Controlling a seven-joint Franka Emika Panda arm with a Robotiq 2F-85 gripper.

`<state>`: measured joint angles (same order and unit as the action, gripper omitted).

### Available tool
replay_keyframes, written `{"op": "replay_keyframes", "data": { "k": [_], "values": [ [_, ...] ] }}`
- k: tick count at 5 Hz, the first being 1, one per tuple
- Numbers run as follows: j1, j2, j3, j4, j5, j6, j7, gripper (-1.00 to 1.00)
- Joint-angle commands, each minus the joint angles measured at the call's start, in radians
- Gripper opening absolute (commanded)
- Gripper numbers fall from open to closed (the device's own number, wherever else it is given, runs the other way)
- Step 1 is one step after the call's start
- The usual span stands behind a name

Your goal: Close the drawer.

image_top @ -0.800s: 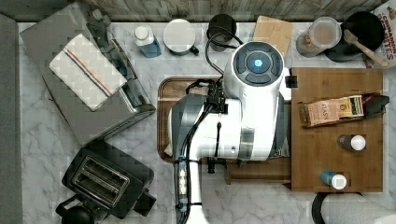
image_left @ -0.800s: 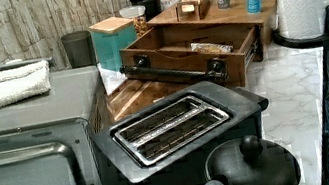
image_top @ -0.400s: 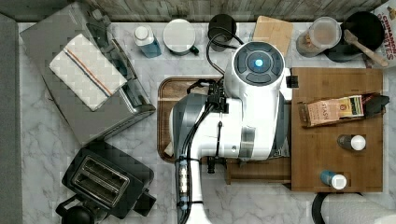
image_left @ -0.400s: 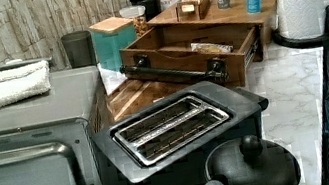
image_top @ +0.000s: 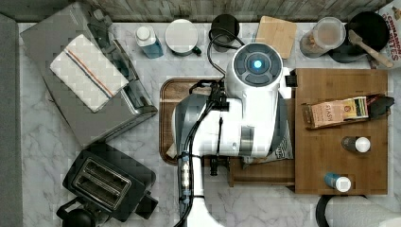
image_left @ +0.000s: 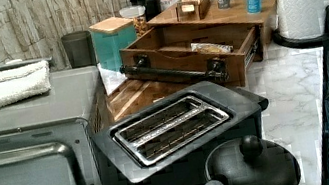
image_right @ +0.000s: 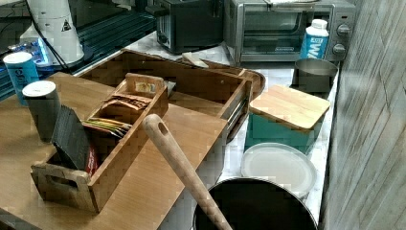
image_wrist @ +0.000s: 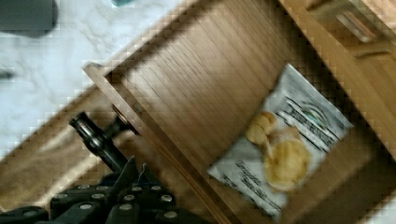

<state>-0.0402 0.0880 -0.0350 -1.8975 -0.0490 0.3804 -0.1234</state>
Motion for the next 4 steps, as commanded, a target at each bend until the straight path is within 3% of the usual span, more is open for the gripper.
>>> {"op": "replay_keyframes", "data": {
  "k": [1, 2, 3, 4],
  "values": [
    [0.098, -0.096, 0.087, -0.166, -0.038, 0.174, 0.055, -1.0],
    [0.106, -0.091, 0.117, -0.17, -0.046, 0.183, 0.03, -1.0],
    [0.117, -0.132, 0.123, -0.251, -0.054, 0.274, 0.031, -1.0],
    [0.114, -0.132, 0.121, -0.276, 0.008, 0.279, -0.076, -1.0]
  ]
}}
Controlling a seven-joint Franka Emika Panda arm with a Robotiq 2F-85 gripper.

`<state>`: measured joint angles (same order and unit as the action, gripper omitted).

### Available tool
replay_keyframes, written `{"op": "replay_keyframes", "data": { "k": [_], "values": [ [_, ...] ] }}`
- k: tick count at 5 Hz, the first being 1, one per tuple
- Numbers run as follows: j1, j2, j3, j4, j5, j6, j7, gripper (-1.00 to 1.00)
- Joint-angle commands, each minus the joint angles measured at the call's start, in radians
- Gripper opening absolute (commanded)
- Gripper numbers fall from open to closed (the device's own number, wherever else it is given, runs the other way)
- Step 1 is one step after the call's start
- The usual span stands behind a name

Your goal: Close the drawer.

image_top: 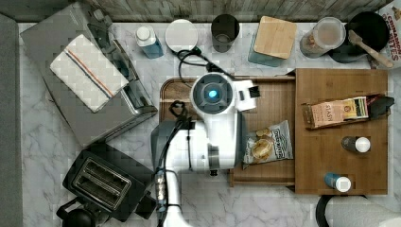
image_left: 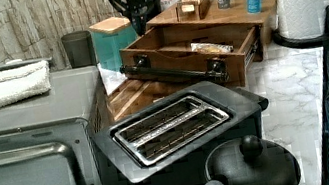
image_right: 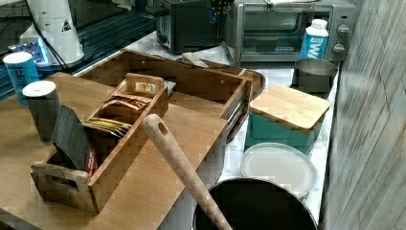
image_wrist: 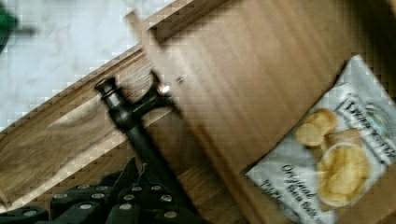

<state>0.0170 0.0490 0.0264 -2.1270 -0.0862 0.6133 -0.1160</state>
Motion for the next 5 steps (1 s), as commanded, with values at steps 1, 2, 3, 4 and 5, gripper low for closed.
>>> {"op": "replay_keyframes", "data": {
  "k": [1, 2, 3, 4, 5],
  "values": [
    [0.059, -0.085, 0.059, -0.081, 0.015, 0.084, -0.173, -1.0],
    [0.045, -0.036, 0.06, -0.085, -0.008, 0.093, -0.267, -1.0],
    [0.015, 0.014, 0.096, -0.071, -0.059, 0.067, -0.257, -1.0],
    [0.022, 0.046, 0.09, -0.085, -0.115, 0.079, -0.204, -1.0],
    [0.047, 0.045, 0.072, -0.144, -0.141, 0.153, -0.196, -1.0]
  ]
}}
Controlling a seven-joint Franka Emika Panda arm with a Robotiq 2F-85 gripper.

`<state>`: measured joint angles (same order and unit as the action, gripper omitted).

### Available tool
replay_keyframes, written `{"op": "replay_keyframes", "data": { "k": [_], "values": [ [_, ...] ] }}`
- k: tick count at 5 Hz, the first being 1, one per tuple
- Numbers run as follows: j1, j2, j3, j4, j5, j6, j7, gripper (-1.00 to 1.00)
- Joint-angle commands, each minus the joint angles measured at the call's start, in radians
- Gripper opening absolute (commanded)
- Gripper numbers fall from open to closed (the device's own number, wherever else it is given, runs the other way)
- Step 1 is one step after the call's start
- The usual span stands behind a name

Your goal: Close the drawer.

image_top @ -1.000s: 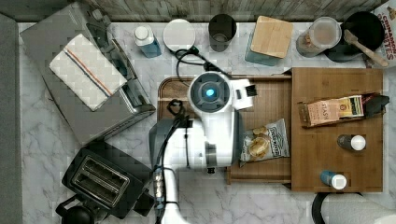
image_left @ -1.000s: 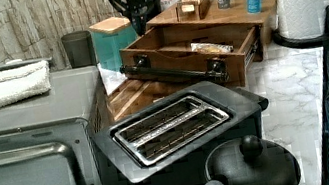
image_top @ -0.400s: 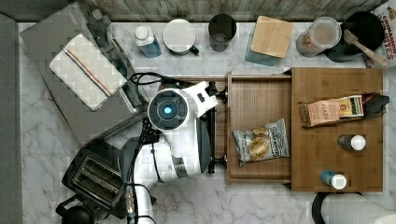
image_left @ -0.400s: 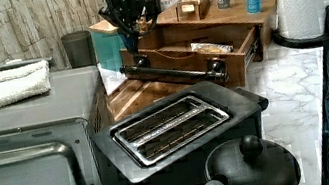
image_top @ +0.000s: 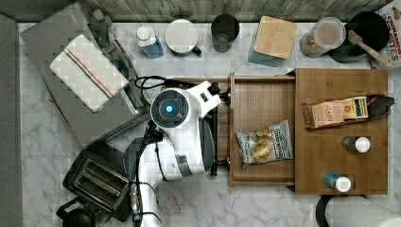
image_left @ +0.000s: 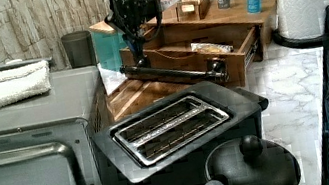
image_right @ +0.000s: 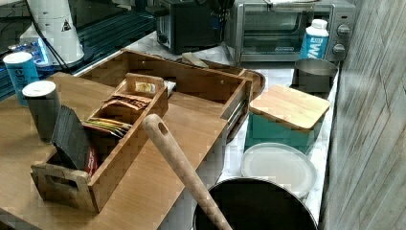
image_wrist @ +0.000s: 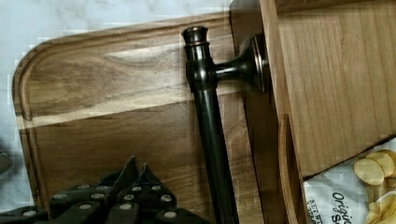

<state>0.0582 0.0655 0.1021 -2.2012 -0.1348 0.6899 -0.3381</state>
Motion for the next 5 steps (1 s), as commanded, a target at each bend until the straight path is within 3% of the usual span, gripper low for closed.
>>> {"op": "replay_keyframes", "data": {
  "k": [1, 2, 3, 4, 5],
  "values": [
    [0.007, 0.049, -0.004, -0.103, -0.148, 0.125, 0.049, -1.0],
    [-0.006, 0.065, -0.011, -0.15, -0.158, 0.205, 0.04, -1.0],
    [0.052, 0.098, -0.067, -0.134, -0.076, 0.173, 0.018, -1.0],
    [0.016, 0.106, -0.044, -0.148, -0.138, 0.2, 0.042, -1.0],
    [0.02, 0.098, -0.074, -0.166, -0.183, 0.238, 0.02, -1.0]
  ]
}}
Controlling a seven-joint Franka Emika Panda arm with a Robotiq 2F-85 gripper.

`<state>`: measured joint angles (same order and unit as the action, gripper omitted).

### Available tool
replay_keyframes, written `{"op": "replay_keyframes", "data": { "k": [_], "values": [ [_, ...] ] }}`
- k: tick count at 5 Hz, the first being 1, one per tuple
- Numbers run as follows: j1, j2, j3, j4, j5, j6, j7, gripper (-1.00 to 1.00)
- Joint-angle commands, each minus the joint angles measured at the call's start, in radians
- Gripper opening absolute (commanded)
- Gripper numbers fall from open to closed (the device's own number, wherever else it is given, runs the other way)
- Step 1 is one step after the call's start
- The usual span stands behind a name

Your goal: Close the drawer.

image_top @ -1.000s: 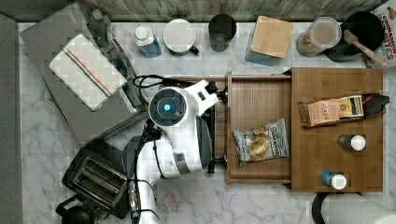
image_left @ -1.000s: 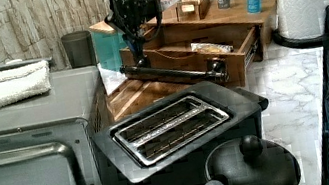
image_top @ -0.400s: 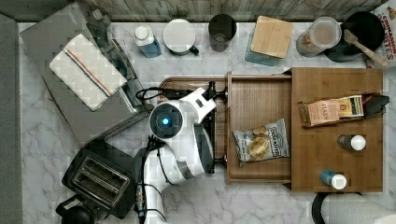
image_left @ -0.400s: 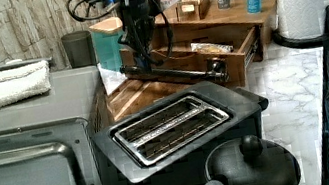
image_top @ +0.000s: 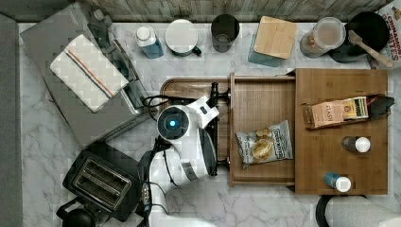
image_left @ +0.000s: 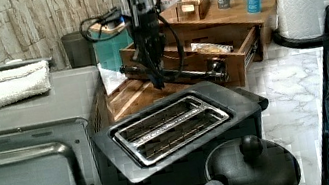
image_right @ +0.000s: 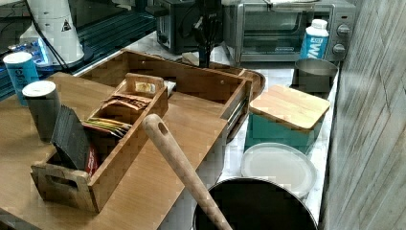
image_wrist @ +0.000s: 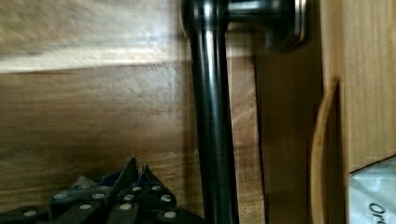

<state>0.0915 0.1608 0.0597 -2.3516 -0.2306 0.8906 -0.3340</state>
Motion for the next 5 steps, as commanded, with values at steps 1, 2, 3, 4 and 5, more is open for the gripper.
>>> {"op": "replay_keyframes", "data": {
  "k": [1, 2, 3, 4, 5],
  "values": [
    [-0.013, -0.022, -0.038, 0.002, -0.101, -0.011, -0.01, -1.0],
    [-0.032, -0.045, -0.044, 0.009, -0.091, -0.022, -0.078, -1.0],
    [-0.052, -0.046, -0.063, 0.025, -0.105, -0.007, -0.134, -1.0],
    [-0.095, -0.047, -0.084, 0.045, -0.086, 0.007, -0.269, -1.0],
    [-0.134, -0.045, -0.116, 0.064, -0.049, 0.021, -0.388, -1.0]
  ]
}}
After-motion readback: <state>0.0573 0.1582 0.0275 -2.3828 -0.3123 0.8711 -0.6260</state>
